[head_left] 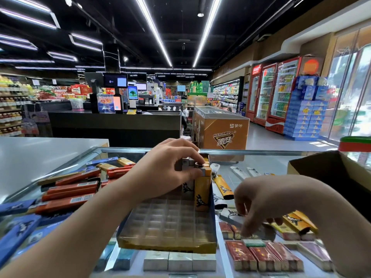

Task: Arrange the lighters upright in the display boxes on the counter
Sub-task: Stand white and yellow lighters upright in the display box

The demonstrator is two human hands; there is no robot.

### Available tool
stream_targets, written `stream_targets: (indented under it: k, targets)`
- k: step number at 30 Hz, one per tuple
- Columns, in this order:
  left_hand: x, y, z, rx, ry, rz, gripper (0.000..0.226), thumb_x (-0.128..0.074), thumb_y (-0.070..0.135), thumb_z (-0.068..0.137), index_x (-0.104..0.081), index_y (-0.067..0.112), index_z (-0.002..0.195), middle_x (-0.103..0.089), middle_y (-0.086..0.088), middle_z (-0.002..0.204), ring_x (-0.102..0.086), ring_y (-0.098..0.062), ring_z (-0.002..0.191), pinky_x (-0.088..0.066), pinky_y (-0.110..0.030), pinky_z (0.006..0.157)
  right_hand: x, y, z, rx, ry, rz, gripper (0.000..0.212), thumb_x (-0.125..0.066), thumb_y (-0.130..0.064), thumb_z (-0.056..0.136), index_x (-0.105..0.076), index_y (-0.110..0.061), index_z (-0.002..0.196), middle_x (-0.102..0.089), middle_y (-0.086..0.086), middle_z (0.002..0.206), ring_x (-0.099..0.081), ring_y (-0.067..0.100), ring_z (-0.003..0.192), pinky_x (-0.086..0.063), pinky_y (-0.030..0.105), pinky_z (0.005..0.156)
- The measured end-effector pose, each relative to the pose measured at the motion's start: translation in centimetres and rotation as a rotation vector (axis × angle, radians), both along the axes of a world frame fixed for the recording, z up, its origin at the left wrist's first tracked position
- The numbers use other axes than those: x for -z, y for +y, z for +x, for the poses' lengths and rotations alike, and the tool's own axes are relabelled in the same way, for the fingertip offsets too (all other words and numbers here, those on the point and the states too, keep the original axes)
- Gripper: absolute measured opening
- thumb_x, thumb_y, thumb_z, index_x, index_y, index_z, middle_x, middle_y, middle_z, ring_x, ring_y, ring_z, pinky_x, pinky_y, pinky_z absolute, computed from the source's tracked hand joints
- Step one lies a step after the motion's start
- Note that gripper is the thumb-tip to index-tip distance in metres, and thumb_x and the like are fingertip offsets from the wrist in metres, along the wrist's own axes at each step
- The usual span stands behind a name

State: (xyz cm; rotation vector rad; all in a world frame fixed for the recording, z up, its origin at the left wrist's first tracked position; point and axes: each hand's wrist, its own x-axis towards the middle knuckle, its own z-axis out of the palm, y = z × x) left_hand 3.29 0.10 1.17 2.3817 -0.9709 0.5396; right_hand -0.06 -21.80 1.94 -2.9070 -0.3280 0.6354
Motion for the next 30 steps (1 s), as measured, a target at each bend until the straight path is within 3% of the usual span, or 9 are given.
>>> stream_targets:
  k: [4,9,13,17,21,24,27,29,30]
  targets:
    - [0.3,0.0,0.0,-0.122,0.115,0.126,0.064,-0.037,0.073,0.068,-0.041,0.048,0.127,-0.039,0.020,0.141,-0.025,0.002,0.131,0.006,-0.032,0.113,0.3,0.0,0.2,-0.015,-0.042,0.017,0.032,-0.072,-0.030,0.078,-0.060,-0.015,0.105,-0.065,0.002,0.096,-0.060,0.006,0.066,-0.051,0.017,0.053]
    - [-0.1,0.2,0.1,-0.245,0.155,0.218,0.096,-0.026,0.081,0.058,-0.024,0.037,0.143,-0.032,0.014,0.146,-0.024,-0.009,0.130,-0.008,-0.034,0.112,-0.6,-1.1,1.0,0.088,-0.179,0.420,0.015,-0.057,-0.014,0.086,-0.044,-0.019,0.089,-0.051,0.005,0.081,-0.049,0.012,0.061,-0.043,0.021,0.049]
    - [-0.4,0.4,0.1,-0.272,0.185,0.260,0.095,-0.026,0.081,0.056,-0.026,0.039,0.141,-0.032,0.016,0.144,-0.025,-0.005,0.115,-0.019,-0.028,0.094,1.0,-0.2,2.8,0.210,-0.509,0.483,0.018,-0.054,-0.012,0.085,-0.039,-0.018,0.078,-0.044,0.003,0.073,-0.039,0.015,0.062,-0.032,0.027,0.054]
    - [-0.7,0.5,0.2,-0.264,0.209,0.271,0.089,-0.029,0.080,0.056,-0.030,0.043,0.137,-0.035,0.016,0.139,-0.021,-0.003,0.103,-0.019,-0.027,0.087,2.4,1.0,3.9,0.240,-0.618,0.538,0.024,-0.061,-0.021,0.084,-0.041,-0.018,0.072,-0.045,-0.001,0.070,-0.041,0.011,0.062,-0.029,0.026,0.052]
    - [-0.7,0.3,0.1,-0.255,0.206,0.277,0.087,-0.030,0.078,0.058,-0.030,0.042,0.137,-0.035,0.015,0.139,-0.020,-0.003,0.103,-0.017,-0.027,0.085,3.7,2.9,5.0,0.210,-0.531,0.262,0.036,-0.061,-0.048,0.082,-0.045,-0.016,0.089,-0.042,-0.005,0.079,-0.046,0.015,0.079,-0.037,0.029,0.059]
    - [-0.7,0.3,0.1,-0.257,0.199,0.278,0.088,-0.030,0.078,0.058,-0.029,0.041,0.138,-0.034,0.015,0.141,-0.026,-0.008,0.113,-0.015,-0.027,0.085,3.9,3.9,5.5,0.168,-0.441,0.181,0.020,-0.061,-0.033,0.082,-0.051,-0.016,0.079,-0.052,0.001,0.086,-0.054,0.019,0.083,-0.050,0.034,0.073]
    - [-0.7,0.3,0.1,-0.251,0.211,0.268,0.090,-0.029,0.079,0.057,-0.029,0.040,0.138,-0.034,0.015,0.142,-0.025,-0.011,0.123,-0.015,-0.027,0.089,3.3,3.8,5.9,0.209,-0.330,0.188,0.020,-0.063,-0.023,0.077,-0.046,-0.018,0.068,-0.050,0.001,0.072,-0.051,0.011,0.063,-0.043,0.025,0.054]
    - [-0.7,0.3,0.1,-0.242,0.214,0.259,0.089,-0.029,0.079,0.057,-0.029,0.040,0.138,-0.034,0.015,0.141,-0.026,-0.011,0.122,-0.014,-0.027,0.089,3.1,3.6,6.1,0.273,-0.266,0.229,0.019,-0.067,-0.022,0.073,-0.052,-0.012,0.081,-0.053,0.002,0.069,-0.051,0.011,0.057,-0.040,0.020,0.044]
    - [-0.7,0.3,0.1,-0.239,0.213,0.256,0.089,-0.029,0.079,0.058,-0.029,0.040,0.138,-0.034,0.015,0.141,-0.025,-0.010,0.122,-0.014,-0.027,0.091,3.2,3.5,6.2,0.306,-0.253,0.241,0.031,-0.068,-0.021,0.072,-0.051,-0.009,0.094,-0.054,0.003,0.073,-0.053,0.011,0.060,-0.041,0.021,0.044]
